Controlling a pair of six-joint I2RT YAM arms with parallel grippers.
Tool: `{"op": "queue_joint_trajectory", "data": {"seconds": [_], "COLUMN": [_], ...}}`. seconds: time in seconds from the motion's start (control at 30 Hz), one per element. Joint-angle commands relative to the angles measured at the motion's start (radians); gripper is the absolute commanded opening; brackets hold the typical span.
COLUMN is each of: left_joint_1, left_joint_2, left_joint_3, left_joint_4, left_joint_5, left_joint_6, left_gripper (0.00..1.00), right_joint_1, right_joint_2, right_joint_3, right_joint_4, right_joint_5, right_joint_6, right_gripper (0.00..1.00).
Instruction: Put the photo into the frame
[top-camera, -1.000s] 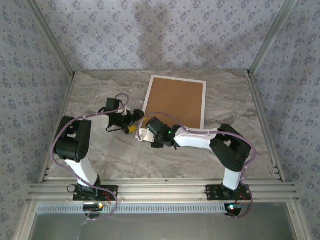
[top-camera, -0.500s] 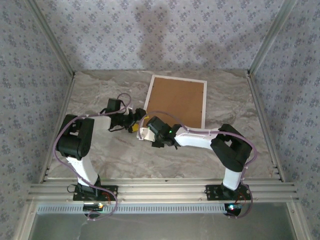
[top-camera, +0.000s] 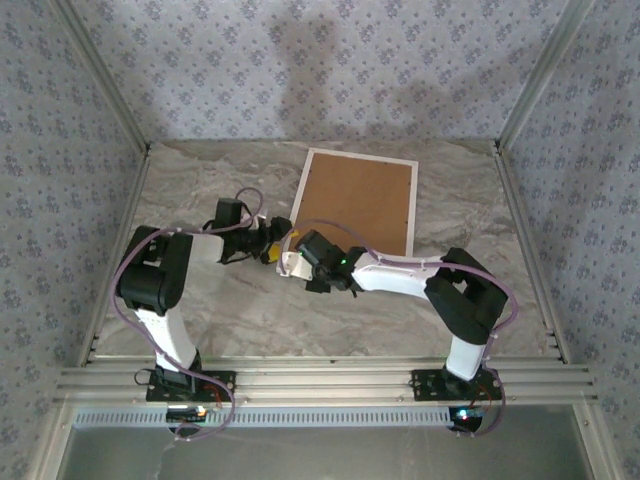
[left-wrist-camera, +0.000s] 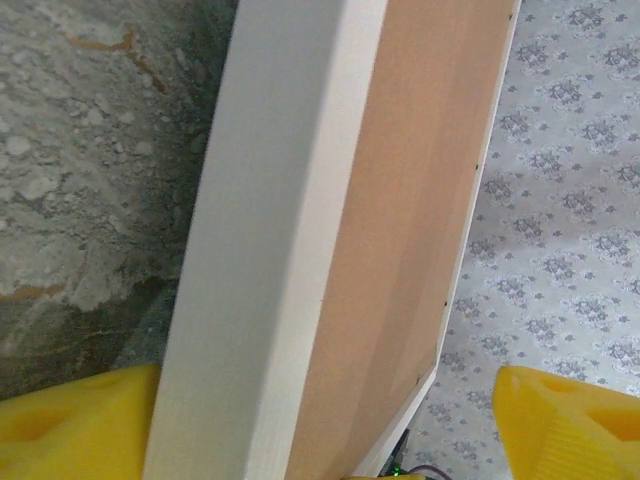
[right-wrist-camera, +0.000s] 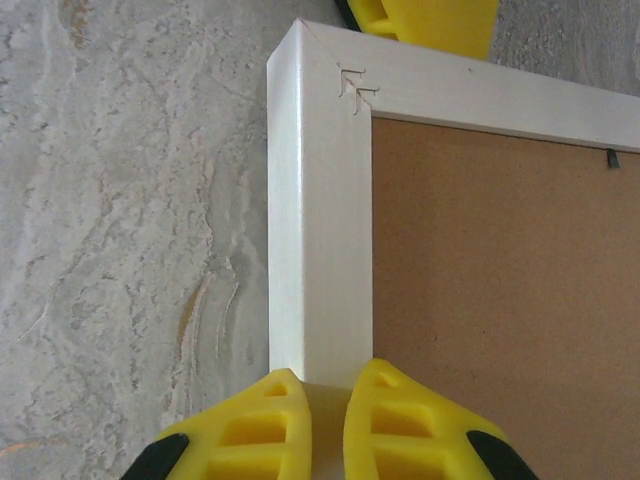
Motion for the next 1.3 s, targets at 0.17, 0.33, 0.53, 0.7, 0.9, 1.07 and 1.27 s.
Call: {"op": "queue_joint_trajectory", "data": {"seconds": [0.17, 0.33, 0.53, 0.7, 0.9, 1.07, 1.27], "left_joint_1": [-0.041, -0.039, -0.039, -0.039, -0.037, -0.036, -0.037], "left_joint_2": [-0.039, -0.049, -0.064, -0.069, -0.076, -0.077, -0.076], "left_joint_3": [0.011, 0.014, 0.031, 0.039, 0.044, 0.051, 0.052], "left_joint_4": [0.032, -0.022, -0.105, -0.127, -0.127, -0.128, -0.128], "left_joint_5": [0.154, 0.127, 0.103, 0.090, 0.082, 0.078, 0.074], "left_joint_6": [-0.027, -0.021, 0.019, 0.023, 0.016, 0.013, 0.010], "left_gripper": [0.59, 0.45, 0.27, 0.17, 0.15, 0.14, 0.15], "right_joint_1": [0.006, 0.007, 0.025, 0.059, 0.095, 0.122, 0.132], "right_joint_2": [-0.012, -0.010, -0.034, -0.072, -0.104, -0.090, -0.122], "right_joint_3": [-0.025, -0.056, -0.080, -0.111, -0.158, -0.204, -0.268], "right_joint_4": [0.189, 0.212, 0.228, 0.243, 0.268, 0.296, 0.304], "right_joint_5": [-0.047, -0.022, 0.047, 0.138, 0.254, 0.326, 0.294], "right_joint_6": [0.046, 0.058, 0.068, 0.055, 0.027, -0.007, -0.006], "right_gripper": [0.00, 0.00, 0.10, 0.36, 0.54, 0.57, 0.58]}}
